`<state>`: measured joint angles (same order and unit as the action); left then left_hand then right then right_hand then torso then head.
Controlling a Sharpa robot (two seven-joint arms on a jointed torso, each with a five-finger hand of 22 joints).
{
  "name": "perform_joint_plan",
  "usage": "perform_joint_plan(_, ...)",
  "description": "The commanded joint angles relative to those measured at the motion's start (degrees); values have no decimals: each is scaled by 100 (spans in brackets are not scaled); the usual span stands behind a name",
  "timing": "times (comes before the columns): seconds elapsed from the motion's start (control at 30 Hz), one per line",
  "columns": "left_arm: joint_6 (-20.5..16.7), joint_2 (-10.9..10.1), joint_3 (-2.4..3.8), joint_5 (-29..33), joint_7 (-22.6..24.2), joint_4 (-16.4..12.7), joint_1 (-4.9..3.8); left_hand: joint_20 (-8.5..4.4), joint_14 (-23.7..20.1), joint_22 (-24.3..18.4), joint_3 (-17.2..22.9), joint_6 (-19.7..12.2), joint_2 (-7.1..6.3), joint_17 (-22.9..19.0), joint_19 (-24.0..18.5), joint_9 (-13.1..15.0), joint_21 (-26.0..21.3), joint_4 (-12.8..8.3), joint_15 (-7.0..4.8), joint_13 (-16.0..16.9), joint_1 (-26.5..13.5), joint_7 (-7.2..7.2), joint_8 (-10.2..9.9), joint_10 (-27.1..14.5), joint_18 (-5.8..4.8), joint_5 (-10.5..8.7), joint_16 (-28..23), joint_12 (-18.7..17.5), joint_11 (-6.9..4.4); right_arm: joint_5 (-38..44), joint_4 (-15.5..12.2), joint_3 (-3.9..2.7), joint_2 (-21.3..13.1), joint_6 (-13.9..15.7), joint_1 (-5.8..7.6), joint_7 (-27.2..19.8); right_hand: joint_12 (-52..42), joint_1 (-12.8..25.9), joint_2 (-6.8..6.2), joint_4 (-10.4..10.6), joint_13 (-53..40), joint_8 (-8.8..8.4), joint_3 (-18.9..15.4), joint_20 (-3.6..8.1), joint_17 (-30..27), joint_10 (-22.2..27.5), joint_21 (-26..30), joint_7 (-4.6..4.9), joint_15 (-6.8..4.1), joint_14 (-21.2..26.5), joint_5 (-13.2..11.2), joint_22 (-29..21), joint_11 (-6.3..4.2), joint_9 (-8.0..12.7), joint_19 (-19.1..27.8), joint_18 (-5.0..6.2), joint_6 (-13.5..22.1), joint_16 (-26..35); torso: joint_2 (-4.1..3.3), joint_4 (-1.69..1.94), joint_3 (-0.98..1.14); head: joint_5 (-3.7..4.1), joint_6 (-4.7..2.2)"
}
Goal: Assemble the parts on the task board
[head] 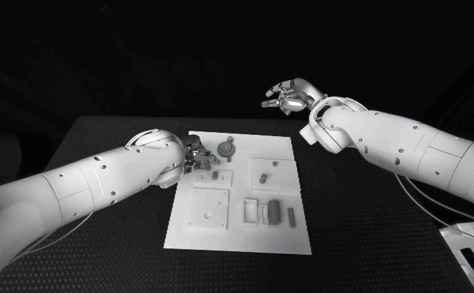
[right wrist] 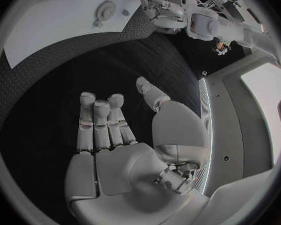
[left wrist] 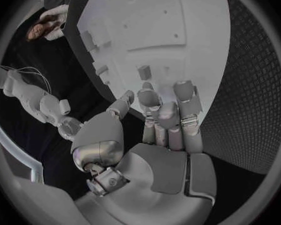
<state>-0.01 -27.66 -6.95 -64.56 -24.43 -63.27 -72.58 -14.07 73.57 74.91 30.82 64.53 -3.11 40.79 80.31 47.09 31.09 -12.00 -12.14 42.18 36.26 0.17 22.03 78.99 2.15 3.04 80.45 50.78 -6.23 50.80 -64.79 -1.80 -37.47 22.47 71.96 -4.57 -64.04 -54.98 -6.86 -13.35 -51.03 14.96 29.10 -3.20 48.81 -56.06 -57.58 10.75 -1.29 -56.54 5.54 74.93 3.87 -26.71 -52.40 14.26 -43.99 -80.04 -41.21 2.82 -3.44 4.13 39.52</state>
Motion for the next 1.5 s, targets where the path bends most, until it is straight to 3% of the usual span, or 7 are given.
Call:
perform_joint_plan(0.03,-86,2,38,255,91,128,-66,-14,-81,78,50,-169,73,-33,-84,-29,-62,-131,17,-27,172,44,-96,-92,75,-15,-76,-64,42,3,12,-3,-1,-65,-2,-24,-30,69,7,29,9,6,-2,2,-8,875,25,35,-8,44,-9,16,88,9,26,74,-1,-37,-2,-1,1,-7,-27)
perform_joint_plan(0.17,-257,37,75,402,184,351,-171,4,-222,45,50,-266,115,-106,-252,-29,-192,-252,89,-87,263,114,-145,-274,56,-9,-224,-183,110,3,45,-3,3,-71,-2,-20,-30,65,9,28,9,7,0,3,-8,875,25,35,-8,44,-9,17,88,10,26,74,-1,-38,-4,-3,-1,-6,-44)
perform_joint_plan(0.3,-407,124,95,485,315,650,-241,30,-552,-45,57,-657,50,-260,-633,-46,-490,-299,267,-234,281,289,-298,-645,21,-10,-512,-431,284,3,58,-3,13,-73,-2,-20,-31,64,9,27,10,8,0,3,-9,876,24,35,-8,44,-9,17,88,11,26,74,-1,-38,-8,-7,2,-13,-67)
perform_joint_plan(0.37,-442,192,98,489,361,841,-251,88,-747,-139,83,-872,-18,-388,-855,-100,-693,-274,377,-358,254,399,-404,-860,-35,-13,-749,-630,396,3,63,-3,22,-72,-2,-20,-31,64,9,27,10,8,0,3,-9,876,24,35,-8,44,-10,17,88,11,26,74,-1,-39,-9,-7,1,-16,-77)
perform_joint_plan(0.67,-329,562,90,485,440,1475,-250,251,-1077,-481,129,-1132,-106,-745,-1252,-231,-1281,-285,610,-774,352,606,-465,-1213,-180,-15,-1387,-1216,615,3,64,-3,50,-75,-2,-18,-33,63,9,28,11,9,0,4,-10,876,24,36,-7,44,-10,18,89,13,26,74,-1,-40,-14,-9,-1,-53,-103)
perform_joint_plan(0.9,-371,740,68,331,496,1797,-242,518,-1529,-745,142,-1431,-267,-1023,-1715,-298,-1774,-322,888,-1101,552,813,-504,-1693,-215,-17,-1920,-1693,850,3,59,-3,58,-74,-2,-17,-34,65,8,29,12,10,-1,4,-10,877,24,36,-7,44,-11,19,89,14,26,74,-1,-41,-13,-11,1,-47,-122)
perform_joint_plan(1.5,53,1017,9,-2,433,2293,-177,543,-1439,-841,-12,-1233,-311,-1080,-1626,-300,-1909,-118,904,-1248,402,735,-314,-1579,-196,-22,-2016,-1790,811,4,76,-3,115,-75,-1,-17,-37,65,6,33,15,13,-1,4,-12,878,24,37,-6,45,-11,20,90,18,26,74,1,-44,-11,1,-1,-15,-61)
